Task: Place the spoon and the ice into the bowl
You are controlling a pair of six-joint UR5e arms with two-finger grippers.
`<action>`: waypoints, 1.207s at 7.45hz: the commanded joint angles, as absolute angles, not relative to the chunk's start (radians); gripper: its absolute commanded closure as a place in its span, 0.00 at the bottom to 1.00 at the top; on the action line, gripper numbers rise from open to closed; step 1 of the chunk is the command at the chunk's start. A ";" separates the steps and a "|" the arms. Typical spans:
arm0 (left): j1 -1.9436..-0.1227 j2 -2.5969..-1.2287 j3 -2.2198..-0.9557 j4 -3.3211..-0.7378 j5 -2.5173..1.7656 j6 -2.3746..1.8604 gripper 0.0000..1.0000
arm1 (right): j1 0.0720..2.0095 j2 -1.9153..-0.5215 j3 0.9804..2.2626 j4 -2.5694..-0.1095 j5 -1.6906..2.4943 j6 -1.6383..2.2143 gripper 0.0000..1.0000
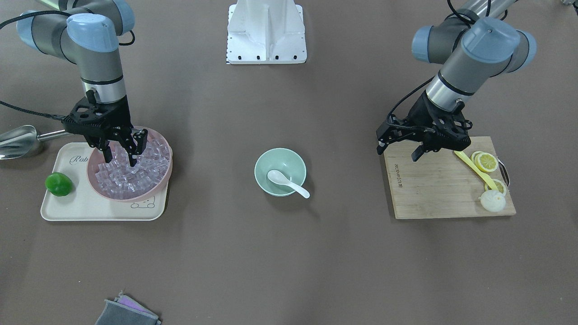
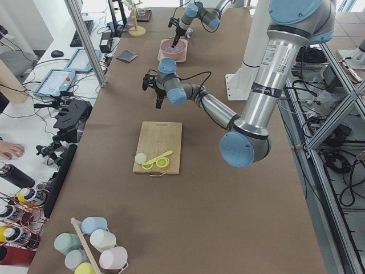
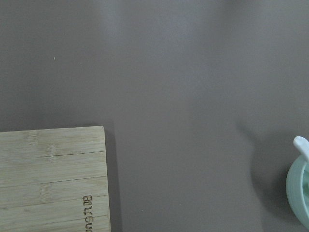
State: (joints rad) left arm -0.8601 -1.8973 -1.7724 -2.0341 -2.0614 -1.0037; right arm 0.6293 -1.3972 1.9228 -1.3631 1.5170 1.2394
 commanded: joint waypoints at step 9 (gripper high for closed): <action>-0.857 -1.905 -1.756 -2.036 -2.062 -1.008 0.02 | 0.563 -1.384 1.942 -1.479 1.480 1.189 0.36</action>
